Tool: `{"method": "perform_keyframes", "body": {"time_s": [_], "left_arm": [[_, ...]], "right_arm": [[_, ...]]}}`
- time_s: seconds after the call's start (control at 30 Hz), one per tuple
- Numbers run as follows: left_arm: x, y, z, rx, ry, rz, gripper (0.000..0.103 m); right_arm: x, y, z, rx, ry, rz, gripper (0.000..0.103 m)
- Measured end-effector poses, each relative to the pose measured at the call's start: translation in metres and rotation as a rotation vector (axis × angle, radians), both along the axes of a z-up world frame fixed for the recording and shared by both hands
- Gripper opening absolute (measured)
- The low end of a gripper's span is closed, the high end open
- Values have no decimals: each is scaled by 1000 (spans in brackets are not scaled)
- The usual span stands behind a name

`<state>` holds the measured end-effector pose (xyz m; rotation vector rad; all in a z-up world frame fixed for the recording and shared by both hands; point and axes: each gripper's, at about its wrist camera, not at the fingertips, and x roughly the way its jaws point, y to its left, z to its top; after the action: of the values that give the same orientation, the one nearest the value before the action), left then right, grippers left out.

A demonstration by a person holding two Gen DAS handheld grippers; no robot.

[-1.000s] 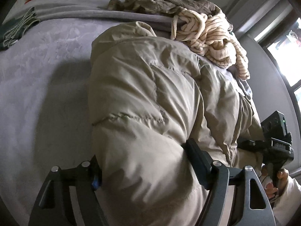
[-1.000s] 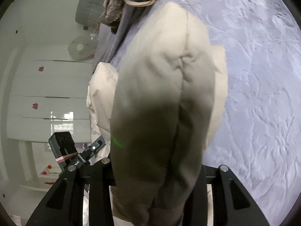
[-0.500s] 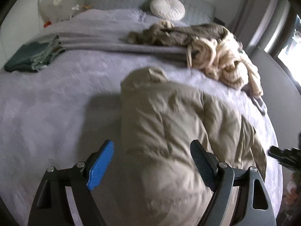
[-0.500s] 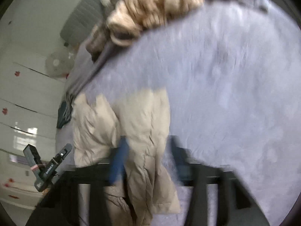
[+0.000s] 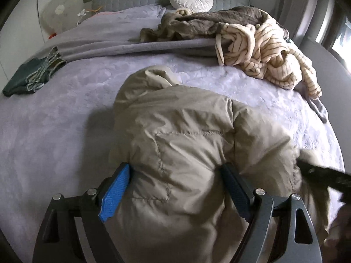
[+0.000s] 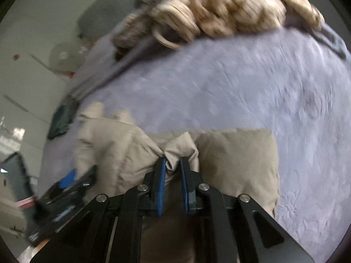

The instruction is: Fold large clothes

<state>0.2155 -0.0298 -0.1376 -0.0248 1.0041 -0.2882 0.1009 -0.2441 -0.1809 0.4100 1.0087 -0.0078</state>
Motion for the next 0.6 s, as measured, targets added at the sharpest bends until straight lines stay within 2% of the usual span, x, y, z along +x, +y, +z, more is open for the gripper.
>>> {"method": "perform_keyframes", "body": {"time_s": [0.13, 0.3, 0.43, 0.6], "left_arm": [[3, -8, -8, 4, 0, -2, 90], [1, -12, -13, 22, -9, 3, 90], [-4, -8, -4, 44, 2, -8, 91], [-18, 5, 10, 57, 30, -5, 91]], "right_arm": [[8, -17, -28, 64, 18, -36, 3], [10, -19, -36, 46, 14, -17, 3], [8, -17, -33, 48, 21, -22, 3], [-1, -12, -14, 50, 32, 2, 4]]}}
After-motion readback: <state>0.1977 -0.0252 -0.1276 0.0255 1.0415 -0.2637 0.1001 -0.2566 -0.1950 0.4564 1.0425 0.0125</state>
